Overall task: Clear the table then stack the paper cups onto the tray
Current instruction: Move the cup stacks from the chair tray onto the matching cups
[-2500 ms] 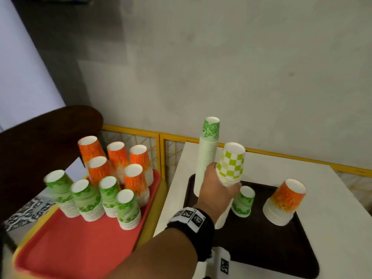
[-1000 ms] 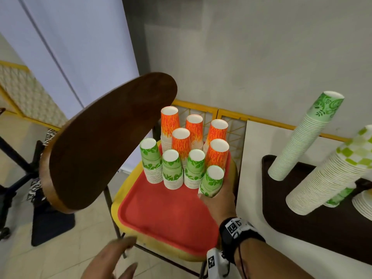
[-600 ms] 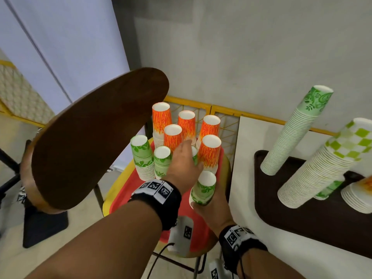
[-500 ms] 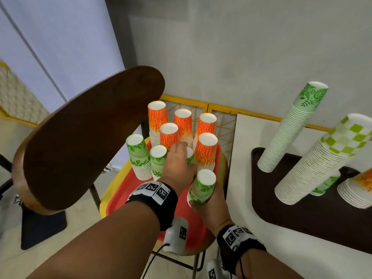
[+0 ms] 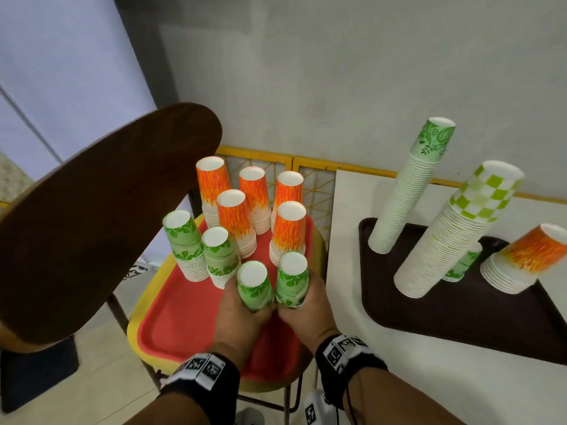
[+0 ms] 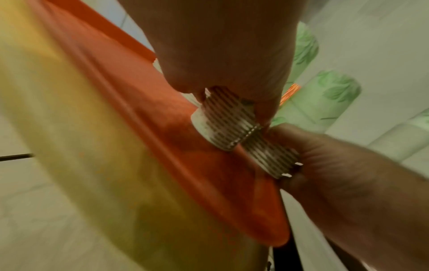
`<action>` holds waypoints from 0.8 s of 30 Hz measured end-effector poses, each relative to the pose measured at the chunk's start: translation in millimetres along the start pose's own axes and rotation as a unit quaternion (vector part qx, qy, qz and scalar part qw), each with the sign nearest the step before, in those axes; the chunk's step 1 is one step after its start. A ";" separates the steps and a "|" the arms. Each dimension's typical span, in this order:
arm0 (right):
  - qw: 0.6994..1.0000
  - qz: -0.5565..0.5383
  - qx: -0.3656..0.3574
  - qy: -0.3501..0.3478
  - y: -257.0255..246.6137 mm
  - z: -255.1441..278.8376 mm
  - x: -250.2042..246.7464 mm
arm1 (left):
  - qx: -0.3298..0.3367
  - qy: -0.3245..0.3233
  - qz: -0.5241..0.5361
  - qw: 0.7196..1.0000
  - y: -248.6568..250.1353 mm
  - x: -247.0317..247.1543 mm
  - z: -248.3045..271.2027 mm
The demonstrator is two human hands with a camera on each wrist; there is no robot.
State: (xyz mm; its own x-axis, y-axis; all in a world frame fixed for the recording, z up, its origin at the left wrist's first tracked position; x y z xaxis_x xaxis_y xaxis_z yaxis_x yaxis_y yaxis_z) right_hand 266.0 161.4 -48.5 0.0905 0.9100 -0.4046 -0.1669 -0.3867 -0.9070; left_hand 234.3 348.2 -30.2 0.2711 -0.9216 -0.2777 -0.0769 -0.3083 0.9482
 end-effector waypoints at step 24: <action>0.935 -0.144 -0.118 0.302 -36.1 7.1 -392.8 | 0.205 -0.142 0.076 0.965 193.9 187.7 72.7</action>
State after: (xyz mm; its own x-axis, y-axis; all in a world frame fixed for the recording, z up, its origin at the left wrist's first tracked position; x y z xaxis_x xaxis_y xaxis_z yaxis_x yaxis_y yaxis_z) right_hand 229.5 -180.9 144.0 0.6483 0.7585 -0.0668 0.1652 -0.2258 -0.9601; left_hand 200.6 98.3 90.3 -0.0423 -0.9730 -0.2271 -0.4850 -0.1787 0.8561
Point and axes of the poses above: each hand's wrist, its own z-axis away from the middle knuckle, its own x-axis out of the palm, y = z × x, the point moved 10 cm from there along -z, towards the middle knuckle, and after that the axes turned 10 degrees about x, right-handed, at the moved point
